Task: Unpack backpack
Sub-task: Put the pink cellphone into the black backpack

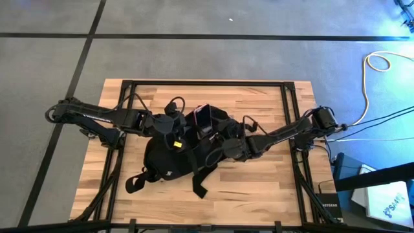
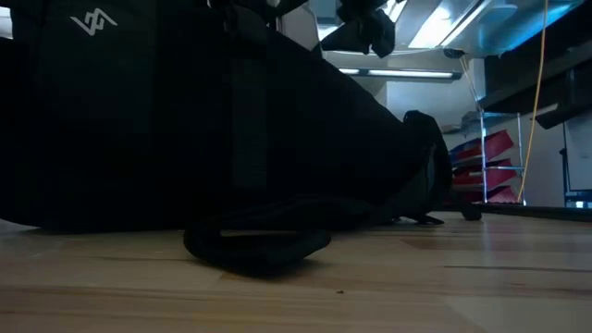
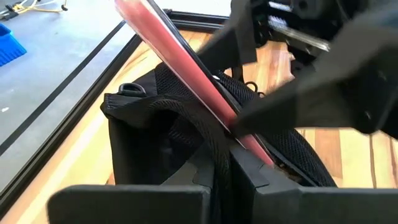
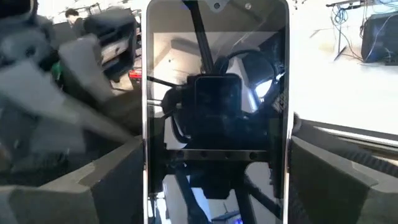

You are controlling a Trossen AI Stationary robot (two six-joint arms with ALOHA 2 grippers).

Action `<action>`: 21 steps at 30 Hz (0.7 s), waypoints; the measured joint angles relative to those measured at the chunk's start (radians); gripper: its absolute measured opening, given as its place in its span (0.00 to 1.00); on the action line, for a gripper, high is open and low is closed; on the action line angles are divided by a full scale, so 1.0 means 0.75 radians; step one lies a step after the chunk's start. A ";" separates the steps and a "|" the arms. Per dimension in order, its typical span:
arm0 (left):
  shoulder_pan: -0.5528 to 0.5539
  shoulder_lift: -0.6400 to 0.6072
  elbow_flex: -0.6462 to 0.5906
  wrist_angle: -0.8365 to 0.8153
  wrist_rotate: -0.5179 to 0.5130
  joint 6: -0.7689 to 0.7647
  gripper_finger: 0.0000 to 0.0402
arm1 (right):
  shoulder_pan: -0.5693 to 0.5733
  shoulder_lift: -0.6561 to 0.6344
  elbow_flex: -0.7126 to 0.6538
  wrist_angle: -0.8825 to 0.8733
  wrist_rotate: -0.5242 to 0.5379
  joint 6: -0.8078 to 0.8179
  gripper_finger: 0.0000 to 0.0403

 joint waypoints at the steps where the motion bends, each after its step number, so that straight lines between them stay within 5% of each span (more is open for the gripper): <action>1: 0.000 0.000 0.000 0.000 0.001 0.000 0.01 | 0.006 0.012 0.000 0.005 0.007 0.007 0.84; 21: -0.001 0.000 0.000 -0.065 0.005 0.000 0.01 | 0.040 0.099 0.000 0.060 0.066 -0.111 0.84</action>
